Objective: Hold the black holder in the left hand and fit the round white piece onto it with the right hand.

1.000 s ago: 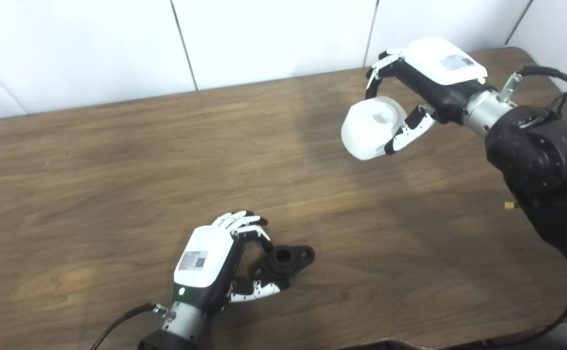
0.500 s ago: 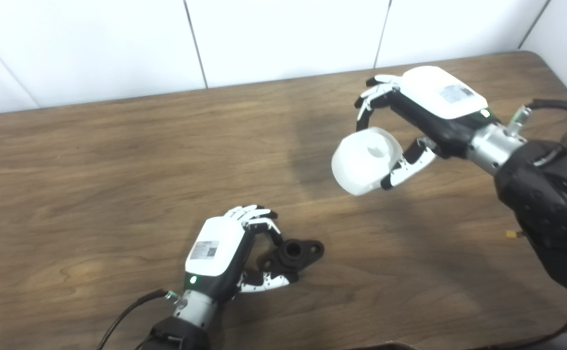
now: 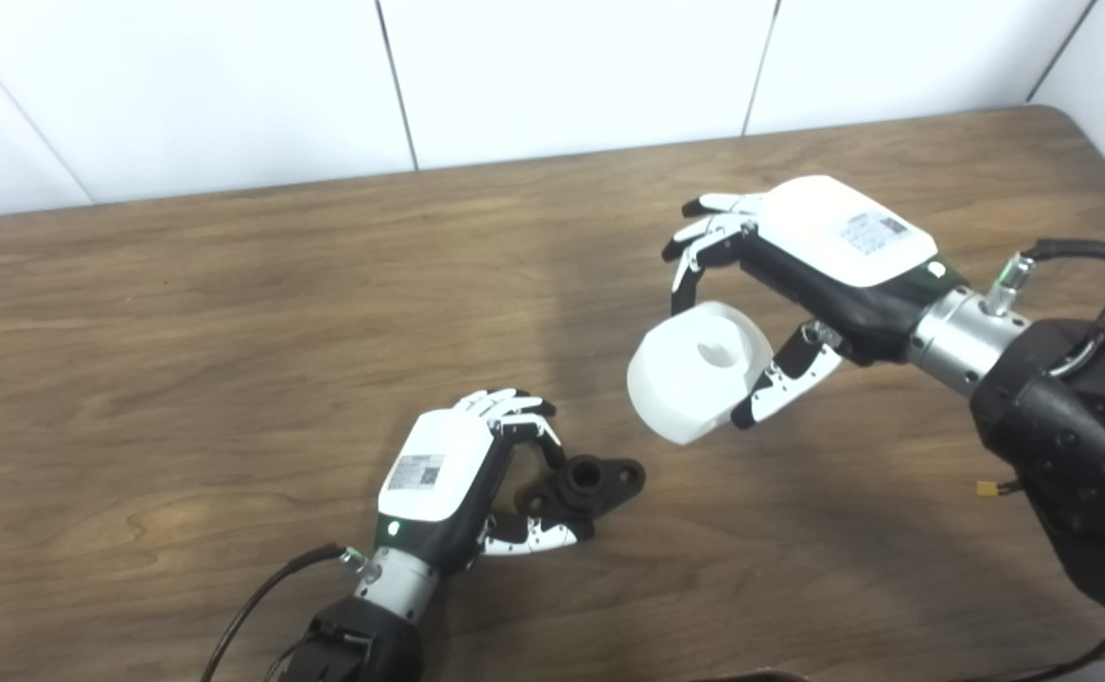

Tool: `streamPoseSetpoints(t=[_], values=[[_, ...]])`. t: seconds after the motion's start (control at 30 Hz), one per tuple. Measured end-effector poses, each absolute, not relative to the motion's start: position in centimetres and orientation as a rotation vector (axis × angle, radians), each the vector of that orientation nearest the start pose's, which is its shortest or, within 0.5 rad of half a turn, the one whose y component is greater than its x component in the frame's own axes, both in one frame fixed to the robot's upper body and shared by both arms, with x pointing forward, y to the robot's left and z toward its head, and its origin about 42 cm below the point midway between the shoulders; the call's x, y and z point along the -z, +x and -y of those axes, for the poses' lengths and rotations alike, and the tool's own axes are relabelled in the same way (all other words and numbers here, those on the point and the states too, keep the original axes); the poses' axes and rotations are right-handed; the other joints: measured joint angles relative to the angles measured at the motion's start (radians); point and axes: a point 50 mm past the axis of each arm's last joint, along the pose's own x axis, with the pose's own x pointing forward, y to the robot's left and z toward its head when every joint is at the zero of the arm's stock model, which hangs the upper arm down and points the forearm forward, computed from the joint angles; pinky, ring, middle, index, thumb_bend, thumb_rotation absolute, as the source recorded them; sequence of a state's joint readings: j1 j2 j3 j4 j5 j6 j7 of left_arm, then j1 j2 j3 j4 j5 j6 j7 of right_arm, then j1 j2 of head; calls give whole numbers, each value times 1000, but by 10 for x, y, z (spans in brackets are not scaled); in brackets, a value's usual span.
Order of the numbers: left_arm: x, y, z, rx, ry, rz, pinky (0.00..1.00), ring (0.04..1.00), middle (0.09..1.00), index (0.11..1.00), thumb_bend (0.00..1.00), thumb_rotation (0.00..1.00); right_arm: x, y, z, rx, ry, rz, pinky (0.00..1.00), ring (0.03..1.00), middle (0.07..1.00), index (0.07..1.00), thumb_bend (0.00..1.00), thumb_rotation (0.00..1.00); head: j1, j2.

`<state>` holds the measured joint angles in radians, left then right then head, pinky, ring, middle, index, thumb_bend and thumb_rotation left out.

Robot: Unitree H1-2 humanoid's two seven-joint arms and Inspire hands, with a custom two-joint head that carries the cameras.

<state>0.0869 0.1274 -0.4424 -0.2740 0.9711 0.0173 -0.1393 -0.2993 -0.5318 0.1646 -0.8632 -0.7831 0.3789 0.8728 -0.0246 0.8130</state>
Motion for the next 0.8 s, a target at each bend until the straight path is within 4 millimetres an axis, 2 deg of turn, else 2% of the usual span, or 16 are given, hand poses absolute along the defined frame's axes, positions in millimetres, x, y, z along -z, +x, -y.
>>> streamPoseSetpoints(t=[0.8], values=[[-135, 235, -121, 458, 1039, 261, 851, 847, 793, 490, 511, 52, -325, 248, 197, -568, -1334, 434, 848, 902, 795, 484, 518, 150, 18, 29]])
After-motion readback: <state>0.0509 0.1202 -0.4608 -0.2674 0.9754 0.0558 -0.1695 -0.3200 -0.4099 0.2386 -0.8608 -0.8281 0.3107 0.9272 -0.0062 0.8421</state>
